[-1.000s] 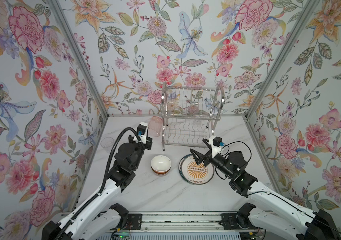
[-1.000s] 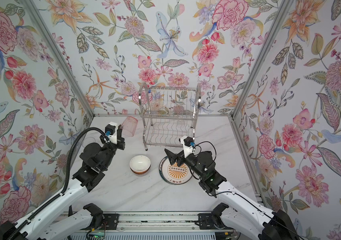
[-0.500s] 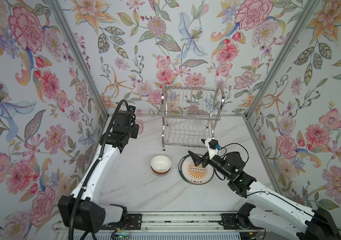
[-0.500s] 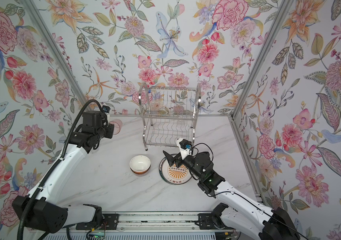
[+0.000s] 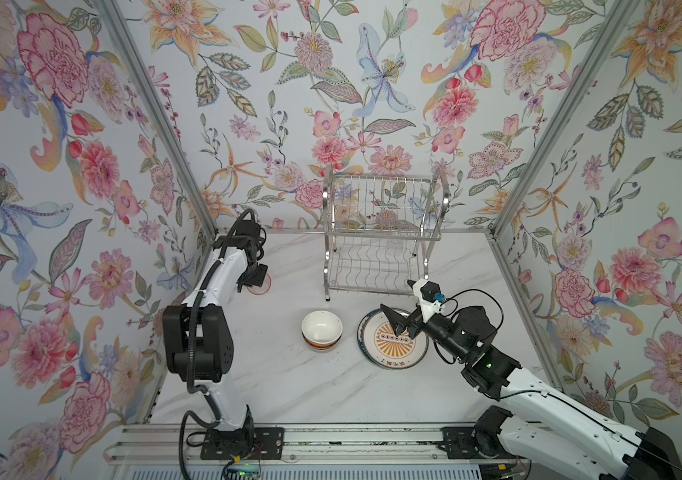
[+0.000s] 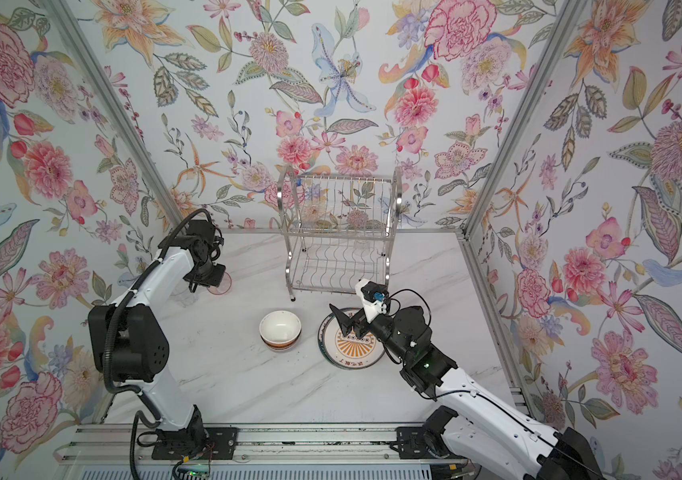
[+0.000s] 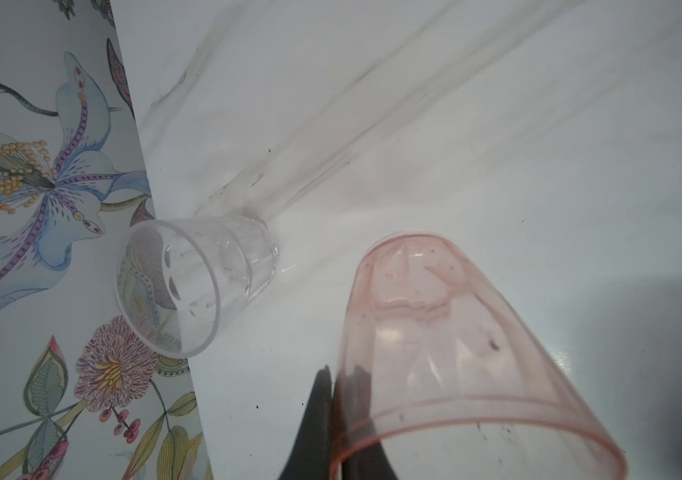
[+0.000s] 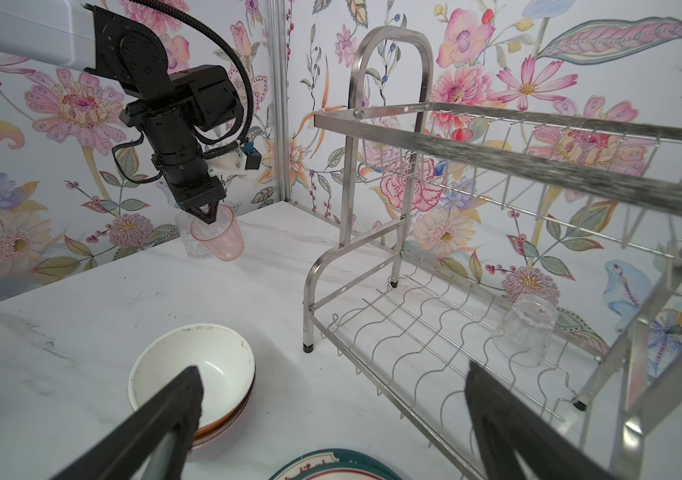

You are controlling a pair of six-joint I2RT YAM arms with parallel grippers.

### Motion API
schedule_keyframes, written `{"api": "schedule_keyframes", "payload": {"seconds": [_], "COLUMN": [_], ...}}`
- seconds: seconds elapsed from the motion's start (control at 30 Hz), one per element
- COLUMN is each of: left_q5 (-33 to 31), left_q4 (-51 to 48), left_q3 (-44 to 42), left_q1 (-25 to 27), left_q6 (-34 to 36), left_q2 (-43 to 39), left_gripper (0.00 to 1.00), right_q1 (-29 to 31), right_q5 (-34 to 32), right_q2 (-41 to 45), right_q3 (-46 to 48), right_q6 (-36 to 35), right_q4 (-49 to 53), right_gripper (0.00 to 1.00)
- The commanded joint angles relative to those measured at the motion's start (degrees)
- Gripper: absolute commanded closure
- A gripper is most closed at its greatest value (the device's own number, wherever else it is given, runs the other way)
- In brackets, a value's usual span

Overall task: Unload the mixed dishes from the dish rack
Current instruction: 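Lower the pink cup beside the clear cup and open the left gripper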

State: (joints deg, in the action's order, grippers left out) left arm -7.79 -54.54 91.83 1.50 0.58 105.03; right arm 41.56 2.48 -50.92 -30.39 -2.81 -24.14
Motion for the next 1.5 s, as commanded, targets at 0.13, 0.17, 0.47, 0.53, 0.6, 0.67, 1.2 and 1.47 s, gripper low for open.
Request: {"api": "schedule_keyframes", "payload": {"seconds": [0.13, 0.17, 0.47, 0.53, 0.6, 0.67, 1.2, 1.47], "left_q5": [2.8, 2.9, 5.9, 5.5, 4.6, 3.5, 4.5, 6.4], "left_q4": [-3.7, -4.1, -4.2, -4.1, -4.2, -4.5, -5.1, -8.0], "left_q3": [6.6, 7.3, 9.7, 10.0, 10.7, 11.4, 12.5, 20.2], "left_q1": [-3.6, -4.1, -6.8, -7.0, -7.3, -7.6, -9.1, -9.2], "left_q6": [3.6, 3.7, 3.8, 3.9, 4.0, 4.2, 5.1, 4.4], "left_q2": [6.9, 7.8, 13.3, 13.8, 14.5, 15.2, 17.6, 18.7], "left_gripper": [1.00, 1.00, 0.98, 0.97, 0.95, 0.95, 0.79, 0.56], "right_q1": [0.3, 0.3, 0.3, 0.2, 0.2, 0.2, 0.3, 0.3], "right_q5": [-1.9, -2.2, -2.5, -2.8, -3.2, -3.3, -2.9, -3.7], "right_q2": [1.7, 1.8, 2.4, 2.5, 2.6, 2.5, 1.6, 1.5], "right_q3": [-0.4, -0.3, -0.1, -0.2, -0.1, -0.2, -1.5, -1.8], "right_q6": [-1.6, -1.7, -1.5, -0.9, -0.2, 0.0, 0.5, 0.4], "right_q4": [2.2, 2.4, 3.6, 3.5, 3.3, 3.4, 4.0, 4.7], "right_gripper": [0.01, 0.01, 0.01, 0.01, 0.01, 0.01, 0.01, 0.01]}}
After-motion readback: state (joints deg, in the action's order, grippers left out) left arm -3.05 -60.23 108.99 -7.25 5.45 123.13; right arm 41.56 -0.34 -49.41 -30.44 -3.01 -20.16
